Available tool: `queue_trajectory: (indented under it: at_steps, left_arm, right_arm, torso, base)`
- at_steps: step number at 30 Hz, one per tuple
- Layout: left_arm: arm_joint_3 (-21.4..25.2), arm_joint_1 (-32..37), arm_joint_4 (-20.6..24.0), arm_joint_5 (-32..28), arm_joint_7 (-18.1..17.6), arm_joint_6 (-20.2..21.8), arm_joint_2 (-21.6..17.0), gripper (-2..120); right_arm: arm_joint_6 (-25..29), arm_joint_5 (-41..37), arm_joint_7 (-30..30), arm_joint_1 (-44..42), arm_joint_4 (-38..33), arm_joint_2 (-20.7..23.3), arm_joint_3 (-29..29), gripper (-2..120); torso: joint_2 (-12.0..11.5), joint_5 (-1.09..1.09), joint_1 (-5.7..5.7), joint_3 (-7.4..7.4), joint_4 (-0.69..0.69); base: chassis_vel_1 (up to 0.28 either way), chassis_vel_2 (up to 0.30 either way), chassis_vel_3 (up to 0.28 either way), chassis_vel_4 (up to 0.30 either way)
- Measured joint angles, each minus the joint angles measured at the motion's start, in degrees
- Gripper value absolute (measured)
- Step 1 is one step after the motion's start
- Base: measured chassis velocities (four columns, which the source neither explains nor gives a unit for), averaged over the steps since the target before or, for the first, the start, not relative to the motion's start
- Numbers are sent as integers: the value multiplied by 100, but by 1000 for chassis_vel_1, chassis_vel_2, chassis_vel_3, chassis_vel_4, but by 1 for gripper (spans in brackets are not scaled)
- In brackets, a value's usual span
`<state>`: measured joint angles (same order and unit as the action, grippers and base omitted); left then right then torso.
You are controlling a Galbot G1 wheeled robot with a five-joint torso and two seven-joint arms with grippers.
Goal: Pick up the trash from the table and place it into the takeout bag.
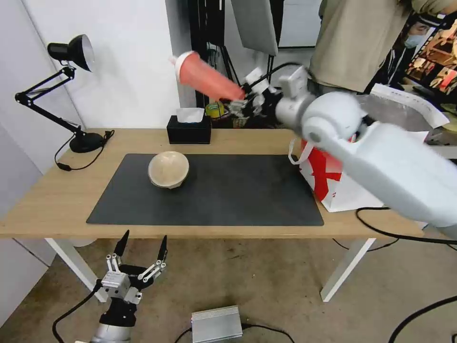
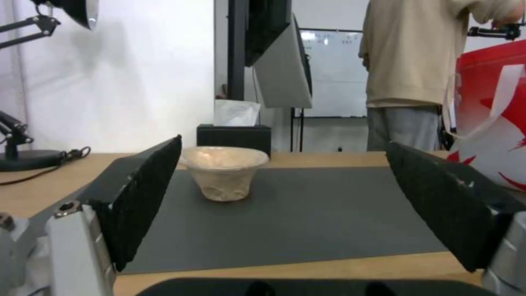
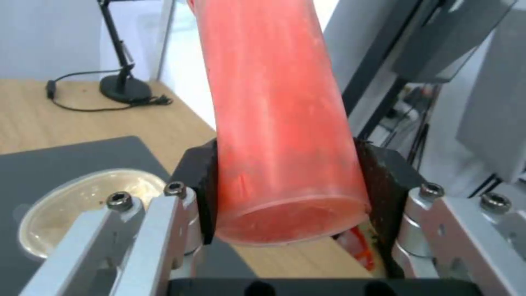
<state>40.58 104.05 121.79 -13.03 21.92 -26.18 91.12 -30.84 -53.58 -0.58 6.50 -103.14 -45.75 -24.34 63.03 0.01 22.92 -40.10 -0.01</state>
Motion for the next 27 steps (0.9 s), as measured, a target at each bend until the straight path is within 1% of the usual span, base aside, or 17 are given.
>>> queue_trajectory:
  at_steps: [3, 5, 9, 10, 14, 15, 19, 20, 23, 24, 27]
  left_arm:
    - [12, 8, 16, 2, 25, 5, -40, 100]
    - [13, 11, 19, 2, 28, 6, -52, 100]
    - [21, 22, 36, 1, 36, 30, -134, 100]
    - [21, 22, 36, 1, 36, 30, -134, 100]
    - [18, 55, 101, -6, 60, 88, -170, 100]
    - [18, 55, 101, -6, 60, 88, -170, 100]
    - [17, 114, 202, -14, 83, 93, -195, 100]
    - [17, 114, 202, -14, 83, 93, -195, 100]
    - [-14, 105, 201, -15, 96, 97, -213, 100]
    - [-14, 105, 201, -15, 96, 97, -213, 100]
    - [-37, 105, 164, -15, 130, 99, -213, 100]
  right_arm:
    - [24, -125, 51, -5, -235, 362, 193, 49]
    - [30, -139, 80, -13, -272, 442, 249, 49]
    - [66, -156, 289, -48, -359, 867, 531, 49]
    - [66, -156, 289, -48, -359, 867, 531, 49]
    - [181, -136, 520, -281, -465, 1406, 865, 49]
    - [181, -136, 520, -281, -465, 1406, 865, 49]
    - [293, -70, 776, -658, -572, 1926, 1270, 49]
    - [293, -70, 776, -658, -572, 1926, 1270, 49]
    - [385, 147, 1036, -1038, -524, 2159, 1620, 49]
    - [385, 147, 1036, -1038, -524, 2159, 1620, 49]
    - [532, 508, 1310, -1485, -434, 2385, 2061, 49]
  torso:
    - [0, 0, 0, 0, 0]
    - [0, 0, 0, 0, 0]
    - [0, -1, 0, 0, 1]
    - [0, -1, 0, 0, 1]
    - [0, 0, 0, 0, 1]
    - [0, 0, 0, 0, 1]
    - [0, 0, -1, 0, 0]
    - [0, 0, -1, 0, 0]
    - [0, 0, 0, -1, 0]
    - [0, 0, 0, -1, 0]
    - [0, 0, 0, 0, 0]
  base:
    - [0, 0, 0, 0]
    - [0, 0, 0, 0]
    - [0, 0, 0, 0]
    - [0, 0, 0, 0]
    - [0, 0, 0, 0]
    - [0, 0, 0, 0]
    - [0, 0, 0, 0]
    - [0, 0, 0, 0]
    - [0, 0, 0, 0]
    - [0, 0, 0, 0]
    - [0, 0, 0, 0]
